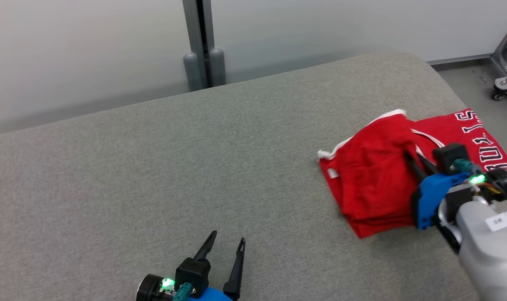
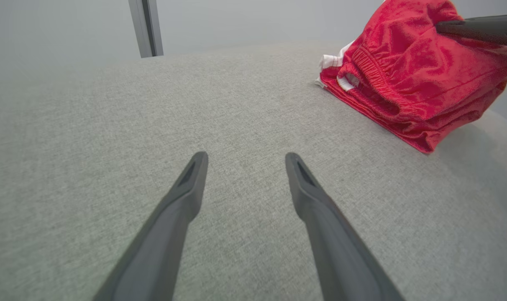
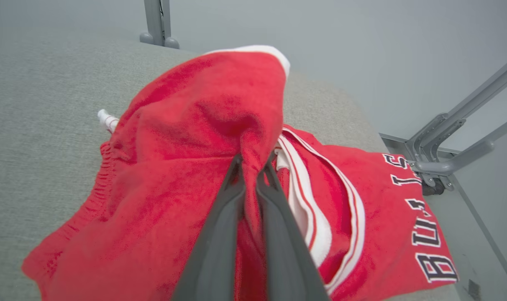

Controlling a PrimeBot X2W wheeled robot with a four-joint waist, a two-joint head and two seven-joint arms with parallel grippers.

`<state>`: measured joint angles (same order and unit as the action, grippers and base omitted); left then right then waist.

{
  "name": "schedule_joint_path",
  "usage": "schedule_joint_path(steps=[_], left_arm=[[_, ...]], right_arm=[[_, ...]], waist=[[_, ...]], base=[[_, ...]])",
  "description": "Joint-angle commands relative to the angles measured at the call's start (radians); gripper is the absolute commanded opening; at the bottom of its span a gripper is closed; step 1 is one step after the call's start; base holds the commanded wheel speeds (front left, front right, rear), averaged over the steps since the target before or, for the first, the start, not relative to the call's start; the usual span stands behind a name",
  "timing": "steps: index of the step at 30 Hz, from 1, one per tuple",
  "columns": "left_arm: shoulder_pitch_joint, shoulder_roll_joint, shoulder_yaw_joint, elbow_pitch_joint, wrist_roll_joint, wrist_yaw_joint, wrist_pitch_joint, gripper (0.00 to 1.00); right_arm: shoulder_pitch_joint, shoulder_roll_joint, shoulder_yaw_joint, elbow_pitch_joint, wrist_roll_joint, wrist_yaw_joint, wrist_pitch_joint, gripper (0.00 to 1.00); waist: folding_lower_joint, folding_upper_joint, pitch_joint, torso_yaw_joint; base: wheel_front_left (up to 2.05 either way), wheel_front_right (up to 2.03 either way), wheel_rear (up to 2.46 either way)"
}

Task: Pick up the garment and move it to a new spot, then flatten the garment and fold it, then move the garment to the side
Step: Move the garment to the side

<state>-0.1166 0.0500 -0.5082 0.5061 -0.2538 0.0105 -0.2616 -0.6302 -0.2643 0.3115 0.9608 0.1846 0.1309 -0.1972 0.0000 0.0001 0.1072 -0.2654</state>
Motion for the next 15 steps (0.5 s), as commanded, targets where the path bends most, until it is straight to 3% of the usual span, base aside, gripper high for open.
schedule_joint_path(steps=[1,8,15], left_arm=[[-0.016,0.001,0.002,-0.002,0.010,-0.002,-0.004,1.00],[-0.028,0.001,0.018,-0.001,0.026,0.002,-0.004,1.00],[-0.038,0.001,0.032,0.004,0.042,-0.009,-0.004,1.00]], right_arm=[[-0.035,-0.049,0.010,0.026,-0.007,-0.001,0.030,0.00],[-0.147,-0.219,0.014,0.122,-0.022,-0.001,0.120,0.00],[-0.218,-0.309,-0.058,0.225,-0.078,-0.001,0.125,0.00]], waist=[[0.0000,-0.0001,0.014,0.019],[0.0000,-0.0001,0.039,0.057],[0.0000,-0.0001,0.062,0.074]], base=[[0.00,0.00,0.00],[0.00,0.00,0.00],[0.00,0.00,0.00]])
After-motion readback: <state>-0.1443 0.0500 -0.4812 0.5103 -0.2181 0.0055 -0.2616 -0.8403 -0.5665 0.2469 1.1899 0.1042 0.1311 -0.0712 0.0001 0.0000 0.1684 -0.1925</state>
